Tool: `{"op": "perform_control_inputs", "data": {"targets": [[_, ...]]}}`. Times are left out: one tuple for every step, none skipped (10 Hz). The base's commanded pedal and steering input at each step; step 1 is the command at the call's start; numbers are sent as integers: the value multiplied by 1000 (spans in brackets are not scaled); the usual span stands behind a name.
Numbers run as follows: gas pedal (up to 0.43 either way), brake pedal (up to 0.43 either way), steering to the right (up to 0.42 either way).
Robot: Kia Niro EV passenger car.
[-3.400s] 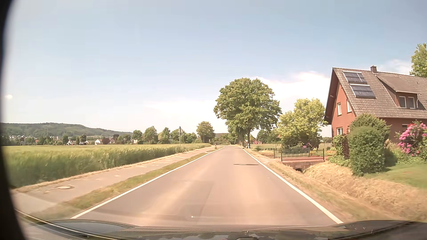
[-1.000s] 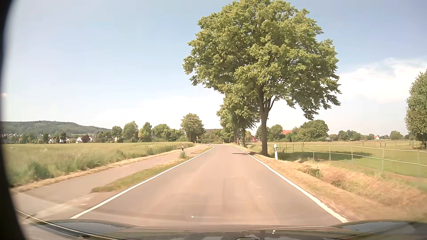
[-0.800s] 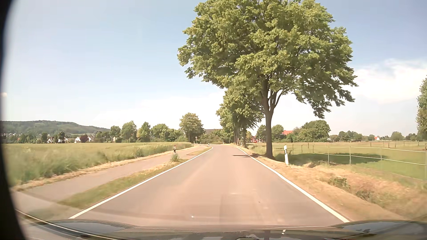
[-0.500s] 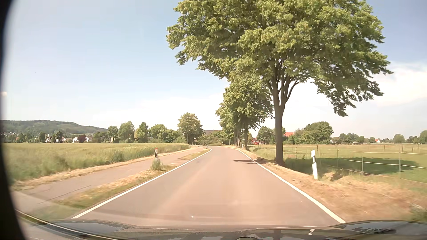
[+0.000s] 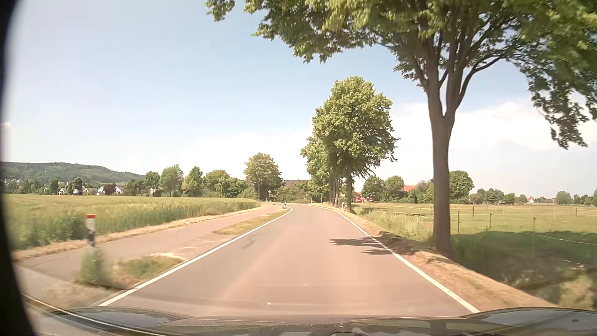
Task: Follow the waypoints while adhering to traffic rules and regulations
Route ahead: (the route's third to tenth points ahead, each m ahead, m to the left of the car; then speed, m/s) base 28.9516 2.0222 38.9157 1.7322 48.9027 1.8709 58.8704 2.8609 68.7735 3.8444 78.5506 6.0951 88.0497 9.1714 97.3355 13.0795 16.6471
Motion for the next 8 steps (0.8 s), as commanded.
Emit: {"op": "perform_control_inputs", "data": {"targets": [[287, 0, 1], [287, 0, 3], [287, 0, 4], [287, 0, 5], [287, 0, 5], [287, 0, 3], [280, 0, 1], [268, 0, 1]]}}
